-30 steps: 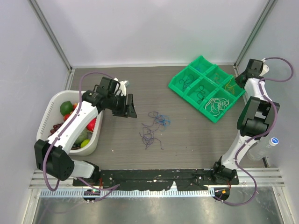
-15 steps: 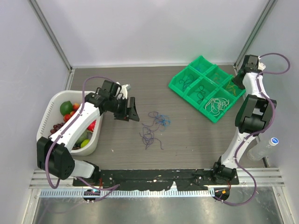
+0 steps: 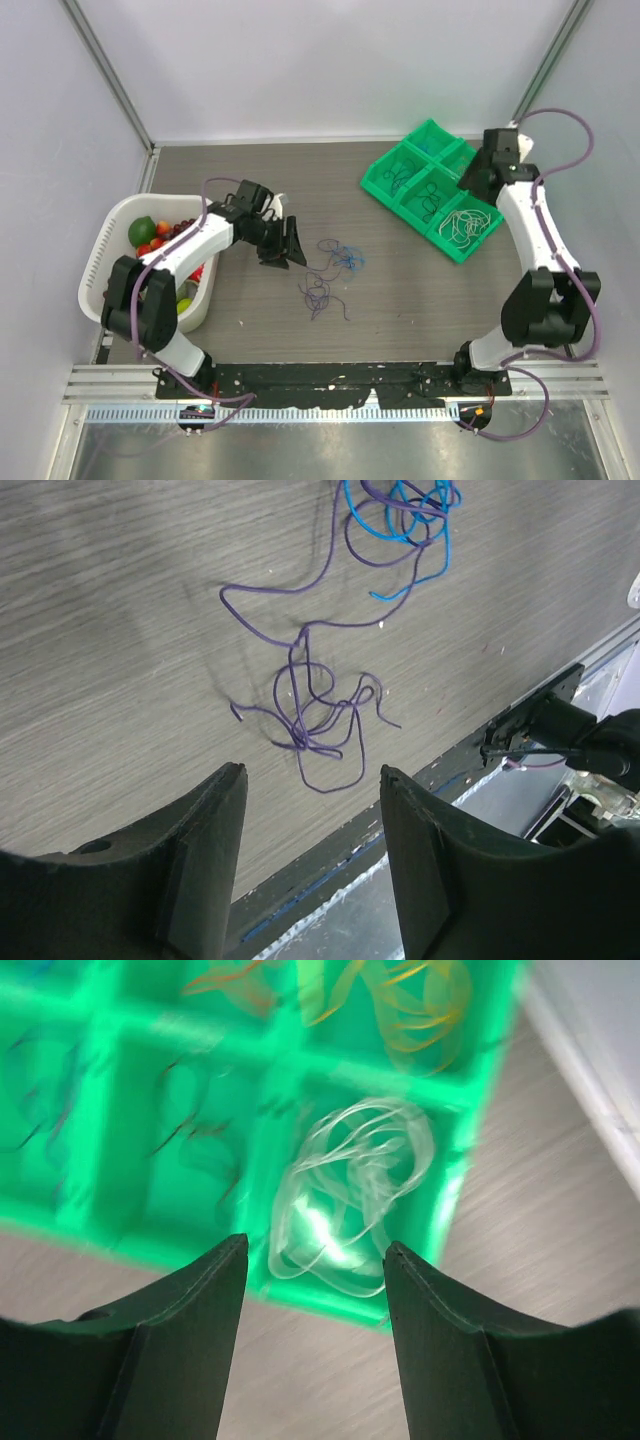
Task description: Untangle the cables
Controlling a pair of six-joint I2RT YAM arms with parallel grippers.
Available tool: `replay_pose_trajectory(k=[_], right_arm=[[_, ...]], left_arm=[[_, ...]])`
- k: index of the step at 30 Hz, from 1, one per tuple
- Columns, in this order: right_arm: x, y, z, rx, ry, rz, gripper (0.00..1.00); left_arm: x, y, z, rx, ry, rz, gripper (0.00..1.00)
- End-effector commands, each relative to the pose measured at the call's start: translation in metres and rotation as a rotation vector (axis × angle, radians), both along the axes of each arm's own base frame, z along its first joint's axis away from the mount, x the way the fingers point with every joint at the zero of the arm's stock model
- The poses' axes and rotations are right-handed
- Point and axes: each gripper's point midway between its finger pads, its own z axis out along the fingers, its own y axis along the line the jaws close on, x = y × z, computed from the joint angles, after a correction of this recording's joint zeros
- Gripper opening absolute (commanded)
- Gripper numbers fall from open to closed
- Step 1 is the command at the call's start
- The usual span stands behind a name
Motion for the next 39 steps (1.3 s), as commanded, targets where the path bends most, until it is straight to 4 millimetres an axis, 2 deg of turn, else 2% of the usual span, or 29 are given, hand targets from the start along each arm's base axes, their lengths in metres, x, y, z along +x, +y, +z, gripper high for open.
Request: replay_pose_trajectory(k=[1,2,3,4,5,9,11,14,17,20,24,28,31,33,36,39], right_arm=[[-0.013,0.12,-0.001,0.164,-0.11,0.407,0.62],[-0.019,0.166,0.005,0.243,-0.159,0.561,0.62],[-0.035,0.194,-0.015,0.283,-0.122,0.641,0.62],[-0.038,0.222,-0.007,0.364,-0.177,0.734,0.62],[-0.053,0.245,-0.022,0.413,-0.146,0.798,0.62],[-0.09,0.313,-0.044,0.58,-0.066,0.969,0.59],[-0.103,0.335,-0.05,0.565,-0.046,1.038,0.59],[-0.111,0.345,-0.061,0.558,0.001,1.065,0.59],[-0.118,0.358,-0.066,0.628,0.021,1.124,0.59],[-0.124,0.369,-0.076,0.628,0.055,1.171,0.59],[-0.129,0.377,-0.096,0.637,0.093,1.178,0.58],[-0.127,0.387,-0.115,0.61,0.123,1.167,0.57],[-0.116,0.375,-0.137,0.527,0.156,1.05,0.51],[-0.112,0.365,-0.154,0.484,0.19,0.984,0.41],[-0.114,0.357,-0.173,0.469,0.254,0.943,0.33],[-0.115,0.351,-0.178,0.447,0.271,0.932,0.26]], left_arm=[[0.014,-0.014,-0.009,-0.052,0.023,0.012,0.59],[0.017,-0.016,-0.013,-0.047,0.028,0.01,0.59],[0.018,-0.018,-0.019,-0.038,0.041,0.005,0.59],[0.019,-0.019,-0.023,-0.031,0.047,0.001,0.57],[0.019,-0.022,-0.028,-0.02,0.058,-0.007,0.55],[0.014,-0.038,-0.039,-0.022,0.102,-0.043,0.44],[0.011,-0.045,-0.043,-0.01,0.109,-0.054,0.35],[0.008,-0.047,-0.045,0.022,0.108,-0.067,0.16],[0.003,-0.042,-0.036,0.043,0.087,-0.07,0.0],[0.001,-0.037,-0.01,0.039,0.023,-0.081,0.0],[-0.001,-0.031,0.045,-0.008,-0.109,-0.044,0.0],[-0.008,-0.038,0.11,-0.157,-0.224,-0.022,0.0],[-0.009,-0.036,0.159,-0.205,-0.325,-0.015,0.0],[-0.007,-0.031,0.201,-0.227,-0.435,-0.006,0.0],[-0.01,-0.023,0.27,-0.284,-0.622,0.003,0.0],[-0.017,-0.014,0.341,-0.362,-0.809,0.025,0.0]])
